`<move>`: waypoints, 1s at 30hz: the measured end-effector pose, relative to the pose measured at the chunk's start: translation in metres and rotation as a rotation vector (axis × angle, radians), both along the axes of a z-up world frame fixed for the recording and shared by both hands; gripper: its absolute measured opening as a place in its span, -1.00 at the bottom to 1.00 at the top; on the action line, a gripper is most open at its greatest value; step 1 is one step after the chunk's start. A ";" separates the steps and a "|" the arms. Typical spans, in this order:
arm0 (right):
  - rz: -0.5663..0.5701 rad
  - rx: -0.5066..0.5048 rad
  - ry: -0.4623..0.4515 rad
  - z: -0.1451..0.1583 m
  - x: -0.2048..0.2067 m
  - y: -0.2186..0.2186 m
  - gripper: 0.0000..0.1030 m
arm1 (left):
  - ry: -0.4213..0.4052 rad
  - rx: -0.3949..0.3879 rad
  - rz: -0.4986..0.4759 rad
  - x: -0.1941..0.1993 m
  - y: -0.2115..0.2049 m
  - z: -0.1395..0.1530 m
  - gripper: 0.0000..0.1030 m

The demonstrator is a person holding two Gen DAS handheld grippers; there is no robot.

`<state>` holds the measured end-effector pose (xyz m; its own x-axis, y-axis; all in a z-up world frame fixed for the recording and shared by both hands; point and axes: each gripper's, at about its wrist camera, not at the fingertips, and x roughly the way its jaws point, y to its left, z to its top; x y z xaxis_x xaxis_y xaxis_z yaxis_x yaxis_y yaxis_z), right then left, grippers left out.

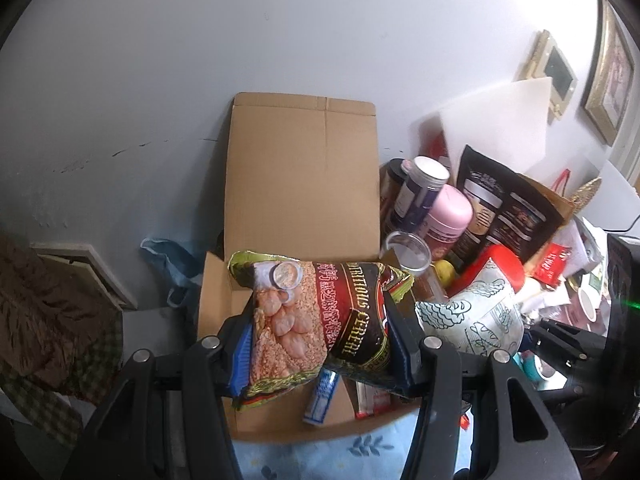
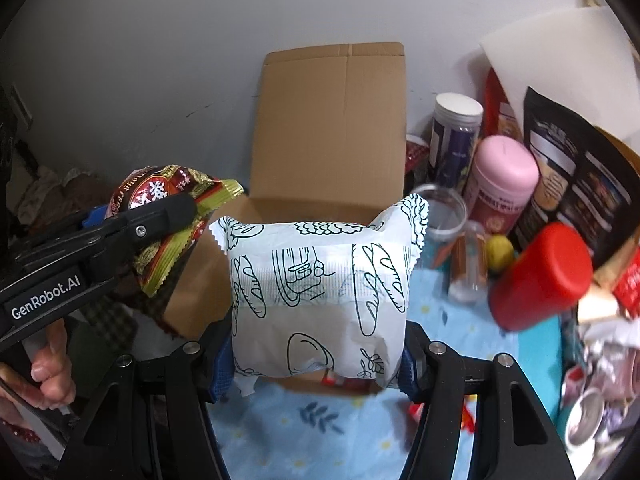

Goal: Organize snacks
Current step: 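Lift the bread bag and peanut bag and carry them over the cardboard box, then open the right tool over the box while the left tool releases the peanut bag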

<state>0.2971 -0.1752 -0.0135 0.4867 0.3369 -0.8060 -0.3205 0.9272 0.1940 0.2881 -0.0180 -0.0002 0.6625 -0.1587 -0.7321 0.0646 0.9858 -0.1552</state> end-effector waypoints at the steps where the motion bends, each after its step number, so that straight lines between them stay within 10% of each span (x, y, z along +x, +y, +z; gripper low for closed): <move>1: 0.002 -0.001 -0.001 -0.002 0.006 -0.001 0.23 | 0.003 0.004 -0.001 0.007 0.000 -0.002 0.05; 30: 0.045 -0.146 0.119 -0.127 0.113 0.053 0.24 | 0.251 0.170 0.001 0.113 0.015 -0.140 0.05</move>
